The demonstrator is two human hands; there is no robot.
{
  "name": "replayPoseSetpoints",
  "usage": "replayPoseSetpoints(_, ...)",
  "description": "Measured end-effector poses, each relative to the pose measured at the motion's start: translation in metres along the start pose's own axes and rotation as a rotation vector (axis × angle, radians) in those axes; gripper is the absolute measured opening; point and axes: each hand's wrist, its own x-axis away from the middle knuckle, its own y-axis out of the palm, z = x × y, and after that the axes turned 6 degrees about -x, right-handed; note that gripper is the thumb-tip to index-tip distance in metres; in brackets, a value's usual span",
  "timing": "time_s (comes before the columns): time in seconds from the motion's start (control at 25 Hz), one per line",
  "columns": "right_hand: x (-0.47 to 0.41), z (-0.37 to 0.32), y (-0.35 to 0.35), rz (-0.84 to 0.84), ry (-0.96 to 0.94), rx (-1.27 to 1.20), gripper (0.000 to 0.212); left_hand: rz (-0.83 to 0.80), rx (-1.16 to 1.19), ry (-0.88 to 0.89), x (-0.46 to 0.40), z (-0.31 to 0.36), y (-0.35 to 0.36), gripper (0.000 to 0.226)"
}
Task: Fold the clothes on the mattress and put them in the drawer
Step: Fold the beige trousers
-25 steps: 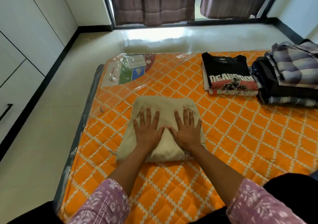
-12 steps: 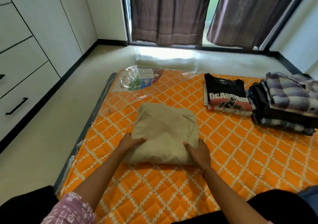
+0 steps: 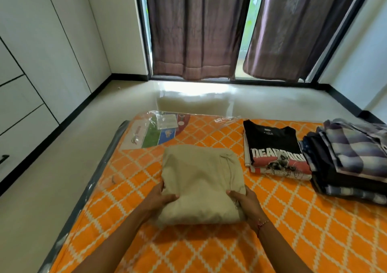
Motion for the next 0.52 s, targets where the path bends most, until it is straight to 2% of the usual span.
replayPoseSetpoints(0.2, -0.101, -0.066, 0.010, 0.017, -0.099, 0.003, 0.032, 0.021, -0.123, 0.098, -0.119, 0.069, -0.013, 0.072)
replayPoseSetpoints(0.28, -0.140, -0.084, 0.013, 0.081, -0.189, 0.118, 0.049, 0.073, -0.203, 0.111, -0.160, 0.082, -0.016, 0.084)
replayPoseSetpoints(0.32, -0.157, -0.088, 0.013, 0.124, -0.249, 0.331, 0.066, 0.112, -0.404, 0.091, -0.173, 0.082, -0.014, 0.093)
replayPoseSetpoints(0.36, -0.170, -0.085, 0.016, 0.151, -0.279, 0.636, 0.080, 0.171, -0.759, 0.063, -0.181, 0.075, -0.010, 0.093)
replayPoseSetpoints(0.4, -0.177, -0.077, 0.020, 0.181, -0.293, 0.952, 0.084, 0.200, -1.108, 0.065, -0.184, 0.067, -0.003, 0.082)
replayPoseSetpoints(0.44, -0.178, -0.065, 0.026, 0.186, -0.310, 1.174, 0.078, 0.173, -1.292, 0.079, -0.182, 0.057, 0.004, 0.069)
replayPoseSetpoints(0.52, -0.180, -0.048, 0.034, 0.152, -0.315, 1.345, 0.061, 0.110, -1.326, 0.064, -0.177, 0.044, 0.010, 0.057)
